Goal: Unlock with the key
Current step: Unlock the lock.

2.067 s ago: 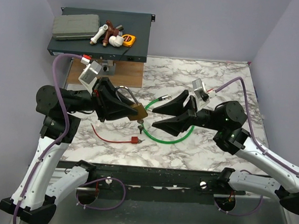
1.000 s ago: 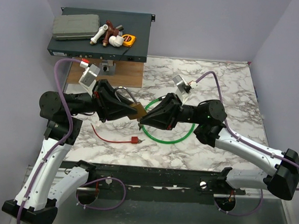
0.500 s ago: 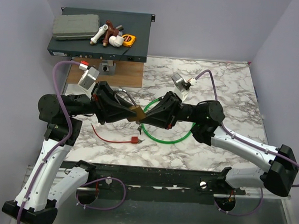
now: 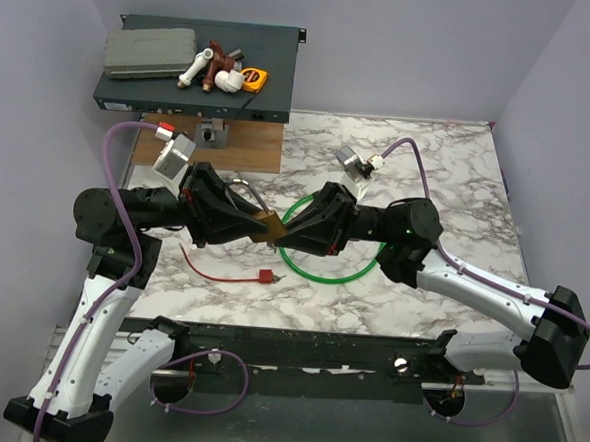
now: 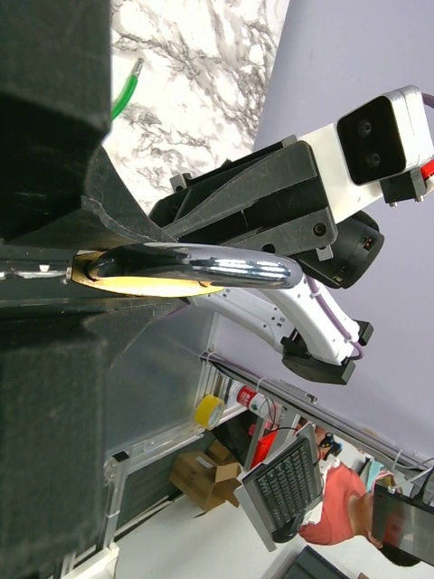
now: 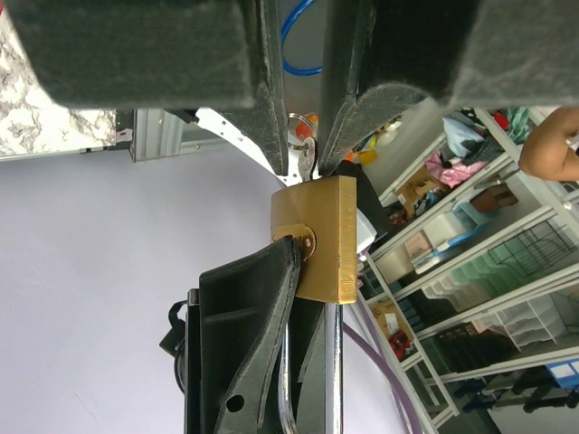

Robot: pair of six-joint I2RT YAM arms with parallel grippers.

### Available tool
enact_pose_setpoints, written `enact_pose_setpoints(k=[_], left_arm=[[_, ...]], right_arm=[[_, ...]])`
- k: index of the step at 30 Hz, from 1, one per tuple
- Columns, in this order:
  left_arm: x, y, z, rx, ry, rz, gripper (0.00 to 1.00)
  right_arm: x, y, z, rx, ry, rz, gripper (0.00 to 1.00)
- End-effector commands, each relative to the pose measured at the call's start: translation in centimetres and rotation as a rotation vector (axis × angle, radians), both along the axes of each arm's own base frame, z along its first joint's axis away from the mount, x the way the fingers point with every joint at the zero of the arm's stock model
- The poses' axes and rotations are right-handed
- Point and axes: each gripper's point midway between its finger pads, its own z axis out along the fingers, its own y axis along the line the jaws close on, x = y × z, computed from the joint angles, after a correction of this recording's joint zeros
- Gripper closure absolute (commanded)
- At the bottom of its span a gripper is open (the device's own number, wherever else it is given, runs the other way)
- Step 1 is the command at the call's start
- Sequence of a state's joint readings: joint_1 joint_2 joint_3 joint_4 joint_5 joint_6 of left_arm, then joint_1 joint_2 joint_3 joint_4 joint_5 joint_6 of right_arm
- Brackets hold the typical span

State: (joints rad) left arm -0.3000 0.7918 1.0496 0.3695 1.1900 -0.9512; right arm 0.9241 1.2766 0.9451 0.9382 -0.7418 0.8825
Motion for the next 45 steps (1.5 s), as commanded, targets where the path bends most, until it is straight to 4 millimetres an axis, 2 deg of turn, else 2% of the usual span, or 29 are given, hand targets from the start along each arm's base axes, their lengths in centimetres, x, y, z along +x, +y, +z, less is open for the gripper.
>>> enact_pose_setpoints(k=[1, 5, 12, 15, 20, 24, 30, 34, 36, 39, 45], left_arm=[[-0.8, 0.4, 1.1, -0.034, -0.071, 0.019, 1.00], [-0.6, 0.5, 1.1, -0.034, -0.071, 0.026, 1.00], [-0.5, 0.4, 1.0, -0.032, -0.075, 0.028, 1.00], [-0.4, 0.4, 0.9, -0.031, -0.072, 0.029, 1.00], [-0.3, 0.4, 0.8, -0.029, -0.072, 0.030, 1.00], [-0.3, 0.4, 0.7, -0.029, -0.077, 0.030, 1.00], [-0.6, 0.5, 0.8, -0.026, -0.086, 0.026, 1.00], [-0.7, 0.5, 0.8, -0.027, -0.092, 0.026, 1.00], [-0.7, 0.5, 0.8, -0.027, -0.092, 0.026, 1.00], [-0.7, 0.5, 0.8, -0.028, -0.093, 0.027, 1.00], [-0.7, 0.6, 0.9, -0.029, -0.094, 0.028, 1.00]], right_arm=[[-0.6, 0.0, 0.5, 0.012, -0.018, 0.019, 0.80], [-0.7, 0.2, 0.4, 0.002, -0.019, 0.038, 0.80], [-0.7, 0.3, 0.2, -0.014, -0.022, 0.044, 0.67], [-0.6, 0.3, 0.3, -0.013, -0.020, 0.034, 0.68], [-0.3, 0.7, 0.5, -0.021, -0.009, 0.038, 0.75], [-0.4, 0.9, 0.5, -0.025, -0.001, 0.052, 0.76], [-0.5, 1.2, -0.4, -0.065, 0.002, 0.051, 0.76], [-0.2, 1.4, -0.7, -0.091, 0.005, 0.037, 0.67], [-0.3, 1.2, -0.6, -0.087, 0.002, 0.033, 0.67], [-0.3, 1.1, -0.4, -0.080, 0.004, 0.025, 0.73], [-0.4, 0.9, 0.0, -0.042, 0.028, 0.040, 0.95]])
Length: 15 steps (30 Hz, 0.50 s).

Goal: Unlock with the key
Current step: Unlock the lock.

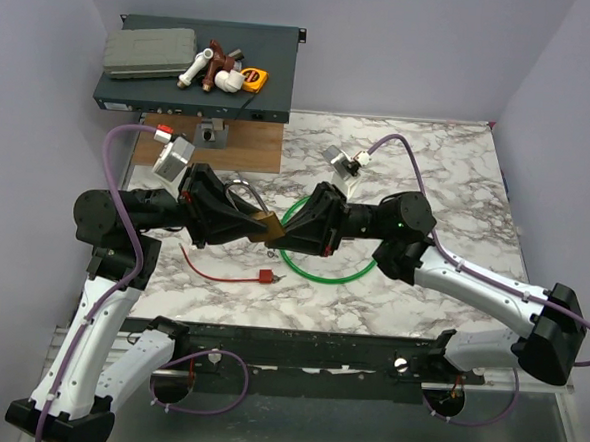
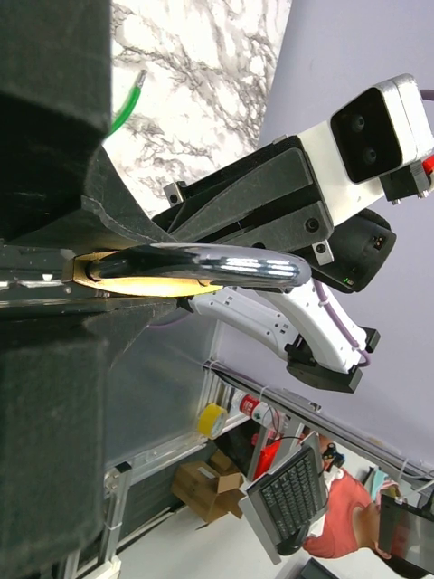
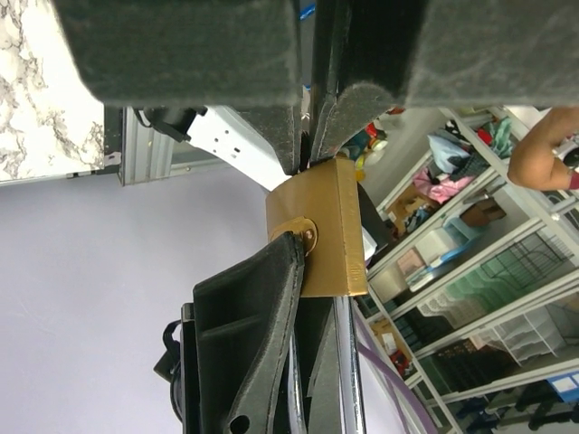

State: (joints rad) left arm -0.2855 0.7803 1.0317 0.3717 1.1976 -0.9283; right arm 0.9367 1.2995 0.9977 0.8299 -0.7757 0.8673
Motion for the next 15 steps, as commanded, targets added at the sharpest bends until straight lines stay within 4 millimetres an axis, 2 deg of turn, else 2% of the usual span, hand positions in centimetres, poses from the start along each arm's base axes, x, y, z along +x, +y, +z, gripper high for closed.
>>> enact_pose_setpoints(k=[1, 15], left_arm=[[-0.9, 0.4, 1.4, -0.035, -0.076, 0.015, 1.00], [-2.2, 0.5, 1.6, -0.025, -0.088, -0.035, 1.00]], right_arm=[[-0.3, -0.2, 0.8, 0.039, 0.018, 0.013, 0.98], [-3.7, -2.8, 2.5, 0.261, 0.113, 0.343, 0.99]])
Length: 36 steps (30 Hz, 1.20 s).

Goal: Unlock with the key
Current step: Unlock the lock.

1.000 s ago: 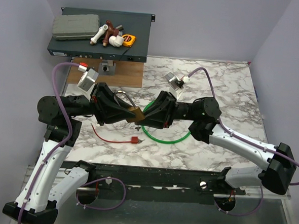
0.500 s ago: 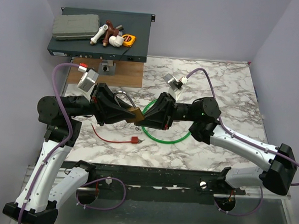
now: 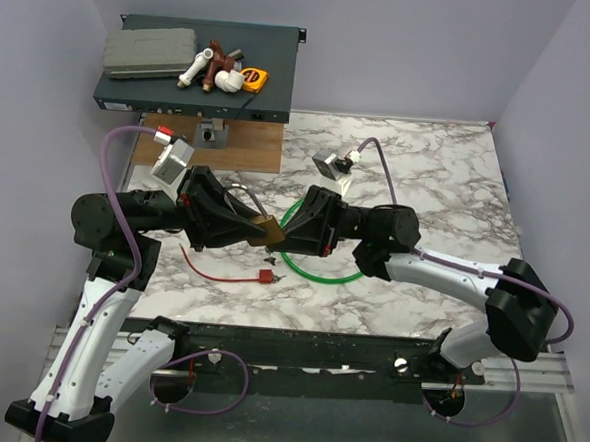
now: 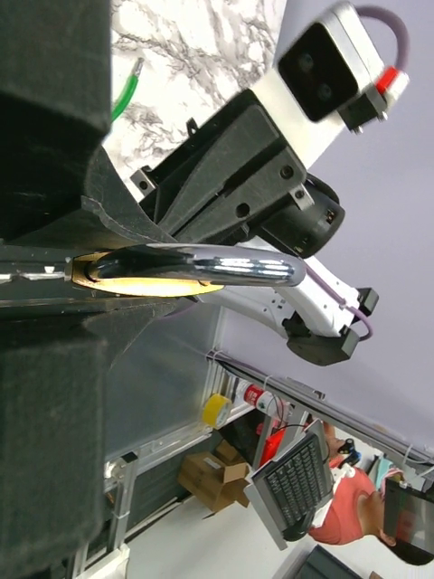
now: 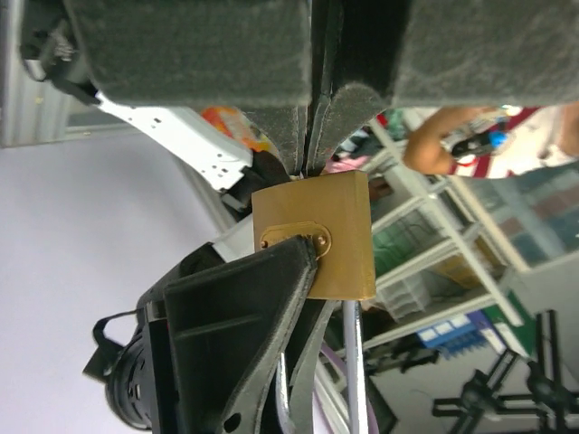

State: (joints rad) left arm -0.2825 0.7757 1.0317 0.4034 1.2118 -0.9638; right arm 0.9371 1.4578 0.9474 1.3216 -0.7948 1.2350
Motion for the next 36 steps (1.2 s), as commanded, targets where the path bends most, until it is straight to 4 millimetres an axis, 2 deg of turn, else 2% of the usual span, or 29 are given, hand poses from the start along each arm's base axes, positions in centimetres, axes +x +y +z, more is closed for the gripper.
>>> enact_pose_setpoints(k=[1, 7, 12, 16, 17, 20, 25, 28, 36], left_arm=[[-1.8, 0.4, 1.4, -0.024, -0.091, -0.022, 1.00], [-2.5, 0.6, 2.1, -0.031, -0.115, -0.038, 1.00], [-2.8, 0.6, 1.9, -0.029, -0.116, -0.044, 1.00], [-2.9, 0.7, 1.8, -0.030, -0.116, -0.040, 1.00], [-2.9, 0.7, 1.8, -0.030, -0.115, -0.038, 1.00], [-2.9, 0.7, 1.7, -0.023, -0.102, -0.031, 1.00], [-2.5, 0.7, 1.0, -0.018, -0.074, -0.010, 1.00], [-1.8, 0.6, 0.9, -0.026, -0.063, 0.012, 1.00], [-0.2, 0.3, 1.0, -0.026, -0.042, 0.041, 1.00]], right_arm=[[-2.8, -2.9, 2.5, 0.169, -0.023, 0.179, 0.99], [-2.3, -2.3, 2.5, 0.161, 0.046, 0.246, 0.99], [-2.5, -2.2, 3.0, 0.158, 0.027, 0.267, 0.98], [-2.7, -2.2, 2.3, 0.111, -0.018, 0.257, 0.63], [-2.5, -2.2, 2.0, 0.086, -0.035, 0.236, 0.47], [-1.2, -2.5, 1.3, 0.006, -0.111, 0.113, 0.39], [2.5, -1.6, 1.5, -0.232, -0.298, -0.215, 0.38], [3.0, -1.8, 2.6, -0.239, -0.368, -0.281, 0.38], [2.5, -0.3, 0.3, -0.280, -0.391, -0.284, 0.43]])
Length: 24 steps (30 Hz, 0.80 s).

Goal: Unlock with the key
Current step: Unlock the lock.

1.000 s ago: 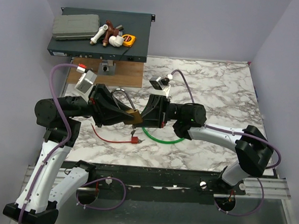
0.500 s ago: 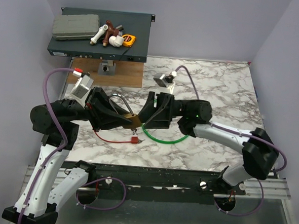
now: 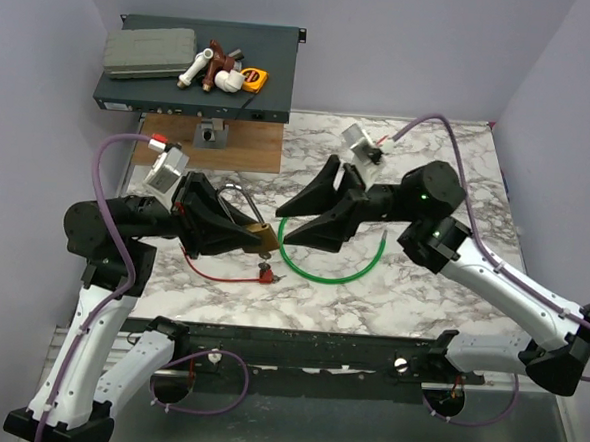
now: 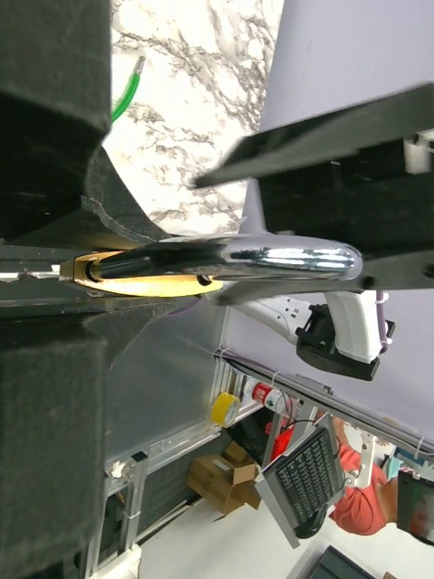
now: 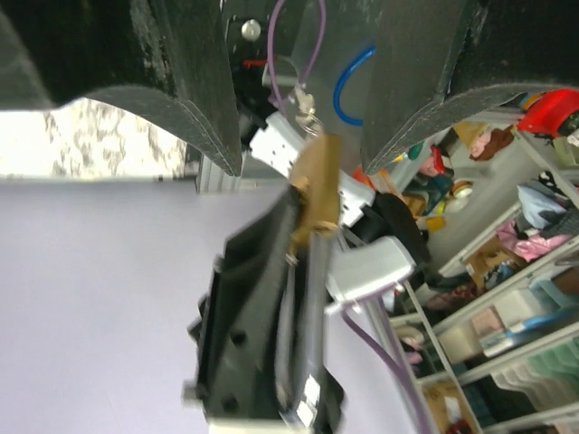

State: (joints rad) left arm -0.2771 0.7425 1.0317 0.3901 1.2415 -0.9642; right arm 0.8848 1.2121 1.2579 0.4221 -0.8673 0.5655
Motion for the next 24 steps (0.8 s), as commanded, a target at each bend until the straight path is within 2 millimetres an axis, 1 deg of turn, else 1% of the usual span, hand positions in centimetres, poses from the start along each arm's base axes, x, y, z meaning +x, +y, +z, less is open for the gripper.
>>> enact_pose_setpoints(k=[1, 3, 6, 9, 11, 14, 17, 20, 24], left_arm=[[1.3, -0.1, 1.1, -0.040, -0.018, 0.060, 1.00], [1.6, -0.1, 1.0, -0.041, -0.009, 0.067, 1.00], [1.9, -0.1, 0.8, -0.041, -0.005, 0.077, 1.00], [2.3, -0.1, 0.5, -0.038, 0.007, 0.090, 1.00], [2.6, -0.1, 0.2, -0.037, 0.013, 0.099, 1.00], [3.0, -0.1, -0.3, -0.034, 0.025, 0.114, 1.00], [3.3, -0.1, -0.8, -0.028, 0.032, 0.125, 1.00], [3.5, -0.2, -1.5, -0.021, 0.039, 0.125, 1.00], [3.6, -0.2, -2.4, -0.009, 0.045, 0.123, 1.00]], right_arm=[[1.5, 2.5, -5.3, -0.147, 0.032, -0.058, 0.44], [1.4, 2.9, -5.2, -0.148, 0.023, -0.065, 0.45], [1.5, 3.1, -4.8, -0.132, 0.015, -0.076, 0.51], [1.6, 3.1, -4.6, -0.120, 0.014, -0.092, 0.55], [1.7, 3.1, -4.6, -0.113, 0.017, -0.107, 0.60], [2.1, 3.1, -4.5, -0.101, 0.025, -0.140, 0.72], [2.8, 3.3, -4.4, -0.092, 0.043, -0.174, 0.78], [3.0, 3.3, -4.3, -0.078, 0.052, -0.187, 0.84], [3.5, 3.3, -4.7, -0.079, 0.077, -0.224, 0.99]])
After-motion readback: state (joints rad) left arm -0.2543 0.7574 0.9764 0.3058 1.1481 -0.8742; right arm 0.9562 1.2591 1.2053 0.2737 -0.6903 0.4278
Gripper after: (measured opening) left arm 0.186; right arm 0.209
